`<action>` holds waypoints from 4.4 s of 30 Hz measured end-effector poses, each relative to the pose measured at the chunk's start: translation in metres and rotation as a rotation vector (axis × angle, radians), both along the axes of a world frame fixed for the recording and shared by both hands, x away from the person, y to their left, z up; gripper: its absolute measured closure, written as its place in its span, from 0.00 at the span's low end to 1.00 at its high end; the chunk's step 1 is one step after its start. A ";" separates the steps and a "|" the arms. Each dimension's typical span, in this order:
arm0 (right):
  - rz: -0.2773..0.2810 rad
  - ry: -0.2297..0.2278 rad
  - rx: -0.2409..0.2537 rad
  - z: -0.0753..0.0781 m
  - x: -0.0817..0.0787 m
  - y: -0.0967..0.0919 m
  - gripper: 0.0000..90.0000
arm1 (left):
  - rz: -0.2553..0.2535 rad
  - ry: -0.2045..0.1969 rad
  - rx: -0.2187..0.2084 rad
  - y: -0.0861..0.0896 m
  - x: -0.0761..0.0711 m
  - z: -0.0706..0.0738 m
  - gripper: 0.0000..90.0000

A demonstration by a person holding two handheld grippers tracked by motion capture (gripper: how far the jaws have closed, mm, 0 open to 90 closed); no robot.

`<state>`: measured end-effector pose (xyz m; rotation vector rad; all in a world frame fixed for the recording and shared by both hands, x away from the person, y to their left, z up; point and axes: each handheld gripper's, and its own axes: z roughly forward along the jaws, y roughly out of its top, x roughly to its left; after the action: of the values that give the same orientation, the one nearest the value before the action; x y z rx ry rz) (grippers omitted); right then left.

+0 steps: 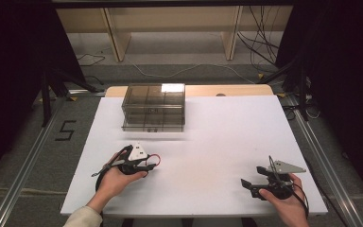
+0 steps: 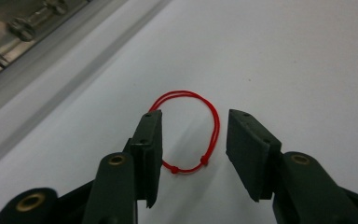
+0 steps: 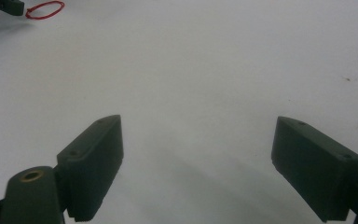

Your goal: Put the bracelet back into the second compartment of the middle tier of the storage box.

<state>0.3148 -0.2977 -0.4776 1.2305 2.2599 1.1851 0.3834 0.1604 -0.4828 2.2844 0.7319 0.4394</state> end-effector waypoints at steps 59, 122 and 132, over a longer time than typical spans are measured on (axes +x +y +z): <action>0.005 -0.008 0.007 0.000 0.000 0.000 0.19 | 0.106 0.124 -0.087 -0.023 0.017 0.000 1.00; 0.000 0.001 0.014 -0.001 0.001 0.001 0.19 | 0.129 0.006 -0.116 -0.019 0.025 0.033 1.00; 0.000 0.008 0.013 -0.001 0.001 0.001 0.19 | 0.133 -0.008 -0.118 -0.021 0.030 0.039 1.00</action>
<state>0.3158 -0.2969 -0.4784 1.2427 2.2617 1.1987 0.4135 0.1395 -0.4443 2.1304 0.8861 0.4547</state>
